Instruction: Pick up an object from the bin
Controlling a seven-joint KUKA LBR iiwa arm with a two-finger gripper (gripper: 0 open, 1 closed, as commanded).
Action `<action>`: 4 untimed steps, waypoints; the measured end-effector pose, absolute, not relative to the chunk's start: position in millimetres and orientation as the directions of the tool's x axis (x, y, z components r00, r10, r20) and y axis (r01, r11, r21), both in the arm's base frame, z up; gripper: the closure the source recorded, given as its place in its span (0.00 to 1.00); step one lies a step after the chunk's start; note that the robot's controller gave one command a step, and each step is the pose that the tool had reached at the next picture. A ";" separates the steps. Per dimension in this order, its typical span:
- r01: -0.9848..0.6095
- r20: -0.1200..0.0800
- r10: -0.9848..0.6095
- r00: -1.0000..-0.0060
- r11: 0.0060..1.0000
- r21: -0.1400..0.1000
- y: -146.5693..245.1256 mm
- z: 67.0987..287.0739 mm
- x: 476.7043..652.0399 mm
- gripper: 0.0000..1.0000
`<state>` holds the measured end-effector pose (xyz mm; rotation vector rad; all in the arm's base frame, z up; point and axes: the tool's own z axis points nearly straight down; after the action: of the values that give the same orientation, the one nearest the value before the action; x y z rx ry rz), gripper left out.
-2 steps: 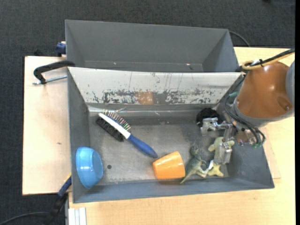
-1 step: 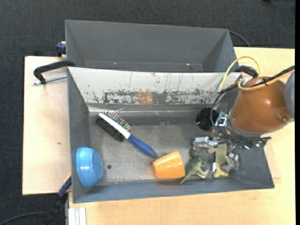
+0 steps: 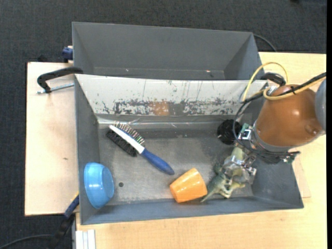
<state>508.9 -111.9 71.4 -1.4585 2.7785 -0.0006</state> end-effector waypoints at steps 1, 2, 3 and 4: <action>-0.823 -0.003 -0.823 -0.568 0.568 -0.001 -111.8 71.1 508.6 0.00; -0.727 -0.006 -0.727 -0.687 0.687 -0.006 -136.3 87.3 522.8 0.00; -0.727 -0.006 -0.727 -0.687 0.687 -0.003 -135.3 86.8 522.4 1.00; -0.781 -0.008 -0.781 -0.624 0.624 -0.015 -147.2 358.1 520.3 1.00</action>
Offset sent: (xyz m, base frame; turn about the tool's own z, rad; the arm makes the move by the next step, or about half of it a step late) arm 0.0000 0.0000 0.0000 0.0000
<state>520.3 -147.2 358.1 -1.3559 2.8189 -0.0155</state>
